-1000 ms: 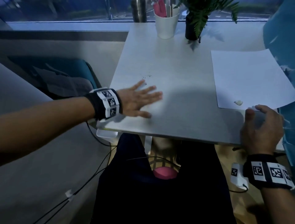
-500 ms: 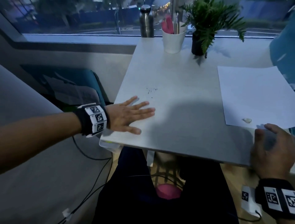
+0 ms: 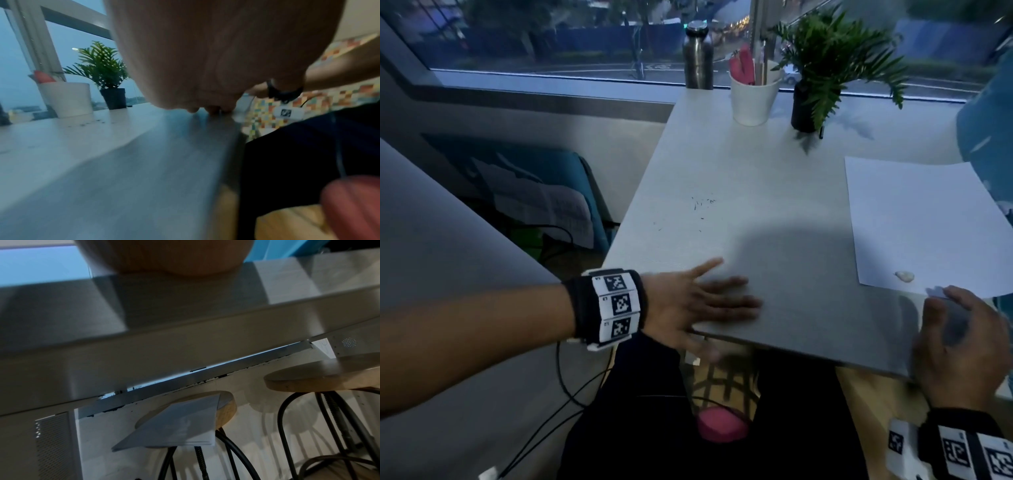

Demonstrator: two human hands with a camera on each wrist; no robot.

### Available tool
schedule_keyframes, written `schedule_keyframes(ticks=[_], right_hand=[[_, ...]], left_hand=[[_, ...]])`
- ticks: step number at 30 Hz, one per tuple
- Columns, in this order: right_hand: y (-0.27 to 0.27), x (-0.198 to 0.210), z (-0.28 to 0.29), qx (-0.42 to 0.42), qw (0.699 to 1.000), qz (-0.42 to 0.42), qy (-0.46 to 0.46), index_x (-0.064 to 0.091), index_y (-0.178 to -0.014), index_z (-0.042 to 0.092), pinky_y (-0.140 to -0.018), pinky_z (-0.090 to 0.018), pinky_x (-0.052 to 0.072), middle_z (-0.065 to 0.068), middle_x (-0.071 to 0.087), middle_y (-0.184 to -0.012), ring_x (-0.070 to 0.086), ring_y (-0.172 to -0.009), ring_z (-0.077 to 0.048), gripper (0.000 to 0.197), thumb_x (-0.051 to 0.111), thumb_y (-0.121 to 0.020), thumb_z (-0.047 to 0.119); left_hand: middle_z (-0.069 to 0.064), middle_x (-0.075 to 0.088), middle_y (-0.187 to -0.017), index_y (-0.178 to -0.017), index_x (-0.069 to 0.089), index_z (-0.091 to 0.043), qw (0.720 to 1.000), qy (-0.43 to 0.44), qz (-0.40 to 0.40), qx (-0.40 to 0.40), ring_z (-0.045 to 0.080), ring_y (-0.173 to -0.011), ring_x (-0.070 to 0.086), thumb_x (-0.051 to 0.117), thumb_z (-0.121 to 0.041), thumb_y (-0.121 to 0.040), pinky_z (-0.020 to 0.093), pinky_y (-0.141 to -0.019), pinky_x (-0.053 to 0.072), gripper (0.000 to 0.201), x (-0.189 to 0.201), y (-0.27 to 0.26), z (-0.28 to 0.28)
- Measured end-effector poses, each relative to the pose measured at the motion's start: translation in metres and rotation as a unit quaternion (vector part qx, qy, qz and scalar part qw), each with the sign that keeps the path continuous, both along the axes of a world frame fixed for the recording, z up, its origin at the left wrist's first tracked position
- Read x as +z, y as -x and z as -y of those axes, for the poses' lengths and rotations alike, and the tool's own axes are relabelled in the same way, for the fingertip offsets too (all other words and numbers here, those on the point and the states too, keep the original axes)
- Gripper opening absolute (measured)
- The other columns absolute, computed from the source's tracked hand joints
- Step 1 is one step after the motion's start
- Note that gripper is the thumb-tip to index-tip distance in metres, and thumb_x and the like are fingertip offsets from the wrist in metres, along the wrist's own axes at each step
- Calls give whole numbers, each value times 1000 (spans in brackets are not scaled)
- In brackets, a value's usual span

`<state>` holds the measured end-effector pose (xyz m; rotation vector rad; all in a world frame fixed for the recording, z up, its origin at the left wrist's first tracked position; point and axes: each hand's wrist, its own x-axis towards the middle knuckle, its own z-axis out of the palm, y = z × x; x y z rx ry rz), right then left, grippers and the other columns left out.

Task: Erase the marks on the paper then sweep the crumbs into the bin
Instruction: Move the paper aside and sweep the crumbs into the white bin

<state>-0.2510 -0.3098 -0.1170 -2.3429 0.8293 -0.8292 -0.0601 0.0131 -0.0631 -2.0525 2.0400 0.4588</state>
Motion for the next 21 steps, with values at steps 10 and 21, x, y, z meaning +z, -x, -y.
schedule_keyframes(ticks=[10, 21], right_hand=[[-3, 0, 3, -20, 1000, -20, -11, 56, -119, 17, -98, -56, 44, -14, 60, -124, 52, -117, -36, 55, 39, -93, 62], [-4, 7, -6, -21, 1000, 18, 9, 59, -117, 8, -95, -54, 45, -19, 62, -120, 51, -115, -35, 46, 45, -94, 46]], left_hand=[[2, -15, -163, -156, -8, -17, 972, -12, 58, 228, 19, -148, -19, 14, -78, -89, 53, -117, -13, 94, 16, -92, 27], [-1, -13, -163, -157, -5, -16, 952, -18, -58, 301, 16, -150, -9, 26, -72, -92, 47, -120, -7, 91, -5, -66, 153]])
